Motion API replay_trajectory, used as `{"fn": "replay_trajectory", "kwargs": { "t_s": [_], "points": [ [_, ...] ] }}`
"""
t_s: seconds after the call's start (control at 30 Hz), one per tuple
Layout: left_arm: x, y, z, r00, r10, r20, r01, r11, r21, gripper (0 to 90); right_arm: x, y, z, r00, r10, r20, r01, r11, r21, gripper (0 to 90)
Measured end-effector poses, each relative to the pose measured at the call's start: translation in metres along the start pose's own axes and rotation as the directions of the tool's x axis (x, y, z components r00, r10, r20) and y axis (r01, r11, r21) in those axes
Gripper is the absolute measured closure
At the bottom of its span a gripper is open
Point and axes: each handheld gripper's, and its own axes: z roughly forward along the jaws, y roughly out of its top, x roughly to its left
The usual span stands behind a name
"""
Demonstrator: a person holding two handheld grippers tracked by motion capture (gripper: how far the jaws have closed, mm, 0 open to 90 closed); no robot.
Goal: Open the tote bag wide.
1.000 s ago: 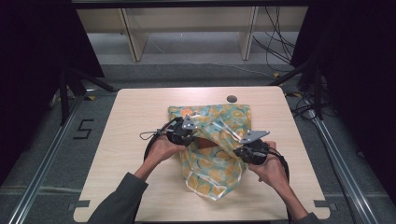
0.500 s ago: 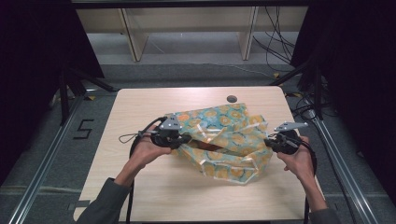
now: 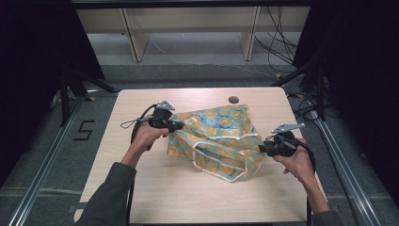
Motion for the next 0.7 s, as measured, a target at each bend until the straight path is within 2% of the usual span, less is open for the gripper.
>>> {"fn": "replay_trajectory", "kwargs": {
  "t_s": [0.03, 0.07, 0.1, 0.13, 0.2, 0.3, 0.33, 0.37, 0.4, 0.47, 0.5, 0.57, 0.6, 0.63, 0.67, 0.7],
  "points": [
    [0.0, -0.002, 0.001, 1.0, -0.009, 0.001, 0.009, 1.0, 0.0, 86.6, 0.0, 0.004, -0.005, 0.9994, -0.031, -0.012, 0.031, 0.999, -0.007, 57.9],
    [0.0, -0.005, 0.001, 0.9999, -0.013, -0.005, 0.013, 0.9999, 0.004, 86.3, 0.003, 0.007, -0.009, 0.9997, -0.015, -0.019, 0.015, 1.0, -0.018, 57.2],
    [0.0, -0.006, 0.002, 1.0, -0.007, -0.005, 0.007, 0.9999, 0.013, 86.2, 0.007, 0.013, -0.014, 0.9989, -0.025, -0.039, 0.023, 0.999, -0.039, 56.3],
    [0.0, -0.007, 0.002, 1.0, 0.002, -0.008, -0.002, 0.9999, 0.016, 85.9, 0.012, 0.018, -0.018, 0.9985, -0.037, -0.04, 0.035, 0.998, -0.058, 55.2],
    [0.0, -0.007, 0.001, 0.9999, -0.001, -0.014, 0.001, 1.0, 0.008, 85.7, 0.022, 0.027, -0.025, 0.9967, -0.069, -0.044, 0.063, 0.991, -0.121, 50.7],
    [-0.003, -0.006, 0.002, 0.9997, 0.019, -0.016, -0.018, 0.9996, 0.024, 84.7, 0.039, 0.042, -0.031, 0.9934, -0.101, -0.055, 0.091, 0.982, -0.164, 46.1],
    [-0.004, -0.006, 0.002, 0.9997, 0.019, -0.016, -0.019, 0.9996, 0.023, 84.4, 0.044, 0.044, -0.032, 0.9929, -0.095, -0.071, 0.081, 0.981, -0.177, 45.1],
    [-0.004, -0.006, 0.002, 0.9997, 0.023, -0.011, -0.023, 0.9995, 0.022, 84.1, 0.048, 0.05, -0.031, 0.9863, -0.139, -0.089, 0.12, 0.975, -0.188, 44.7],
    [-0.006, -0.007, 0.002, 0.9994, 0.029, -0.017, -0.029, 0.9994, 0.02, 83.9, 0.051, 0.052, -0.028, 0.9835, -0.158, -0.088, 0.138, 0.97, -0.198, 46.2],
    [-0.007, -0.008, 0.001, 0.9994, 0.034, -0.007, -0.034, 0.9992, 0.02, 82.5, 0.057, 0.062, -0.017, 0.9786, -0.199, -0.051, 0.189, 0.969, -0.16, 55.9],
    [-0.007, -0.009, 0.0, 0.9991, 0.043, -0.007, -0.043, 0.9988, 0.026, 81.2, 0.054, 0.065, -0.009, 0.9724, -0.231, -0.031, 0.224, 0.963, -0.153, 60.6],
    [-0.006, -0.012, -0.003, 0.9994, 0.029, 0.018, -0.029, 0.9994, 0.018, 79.0, 0.05, 0.069, 0.003, 0.9699, -0.243, -0.006, 0.241, 0.965, -0.107, 63.3],
    [-0.006, -0.014, -0.004, 0.9993, 0.018, 0.032, -0.019, 0.9996, 0.02, 77.3, 0.047, 0.069, 0.011, 0.9735, -0.229, 0.004, 0.228, 0.97, -0.089, 62.9],
    [-0.006, -0.017, -0.005, 0.9989, 0.023, 0.041, -0.024, 0.9991, 0.034, 74.5, 0.045, 0.068, 0.016, 0.9767, -0.214, -0.009, 0.213, 0.974, -0.078, 60.8],
    [-0.007, -0.019, -0.006, 0.9986, 0.032, 0.041, -0.034, 0.9982, 0.048, 69.6, 0.045, 0.066, 0.019, 0.985, -0.168, -0.041, 0.166, 0.985, -0.045, 57.7],
    [-0.007, -0.021, -0.008, 0.9987, 0.029, 0.042, -0.032, 0.9975, 0.063, 63.3, 0.045, 0.064, 0.022, 0.987, -0.151, -0.055, 0.149, 0.988, -0.048, 53.5]
  ]
}}
